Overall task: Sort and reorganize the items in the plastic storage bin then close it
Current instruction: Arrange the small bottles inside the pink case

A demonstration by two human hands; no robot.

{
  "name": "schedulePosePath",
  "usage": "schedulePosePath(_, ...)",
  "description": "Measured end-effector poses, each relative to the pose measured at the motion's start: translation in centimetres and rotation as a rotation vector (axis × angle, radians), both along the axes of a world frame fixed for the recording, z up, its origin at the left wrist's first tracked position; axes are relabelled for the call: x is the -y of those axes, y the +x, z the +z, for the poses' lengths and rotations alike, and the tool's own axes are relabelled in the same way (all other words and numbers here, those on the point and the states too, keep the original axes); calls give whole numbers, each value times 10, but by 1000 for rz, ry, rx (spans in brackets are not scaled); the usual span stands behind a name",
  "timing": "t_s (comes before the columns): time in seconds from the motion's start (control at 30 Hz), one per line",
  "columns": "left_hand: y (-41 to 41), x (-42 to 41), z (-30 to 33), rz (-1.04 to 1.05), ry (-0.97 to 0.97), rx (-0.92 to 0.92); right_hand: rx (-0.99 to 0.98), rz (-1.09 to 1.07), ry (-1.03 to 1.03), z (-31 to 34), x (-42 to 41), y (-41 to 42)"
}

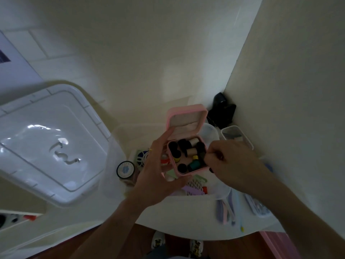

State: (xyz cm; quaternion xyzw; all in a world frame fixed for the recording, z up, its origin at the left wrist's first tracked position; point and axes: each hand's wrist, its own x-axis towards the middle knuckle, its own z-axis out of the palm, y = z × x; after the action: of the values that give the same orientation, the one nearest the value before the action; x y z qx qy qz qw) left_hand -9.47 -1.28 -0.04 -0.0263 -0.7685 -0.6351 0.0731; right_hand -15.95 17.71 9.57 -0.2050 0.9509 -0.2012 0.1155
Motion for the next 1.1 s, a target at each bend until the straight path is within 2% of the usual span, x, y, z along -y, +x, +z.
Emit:
schedulePosePath(0.37, -5, -7, -3, 25, 7, -21, -144, 11, 116, -33, 10, 2)
schedulePosePath(0.6, -6, -5, -1, 27, 24, 14, -140, 28, -115, -25, 9, 3)
schedulePosePath(0.77, -8, -3, 2, 22, 7, 5, -64, 108, -169, -23, 7, 2)
schedulePosePath(0.93, -7, 1, 1, 2, -13, 4, -79, -47, -304, -3, -6, -7)
schedulePosePath(1.1, -6, 0, 0, -29, -19, 6, 161, -6, -513, -1, -1, -19)
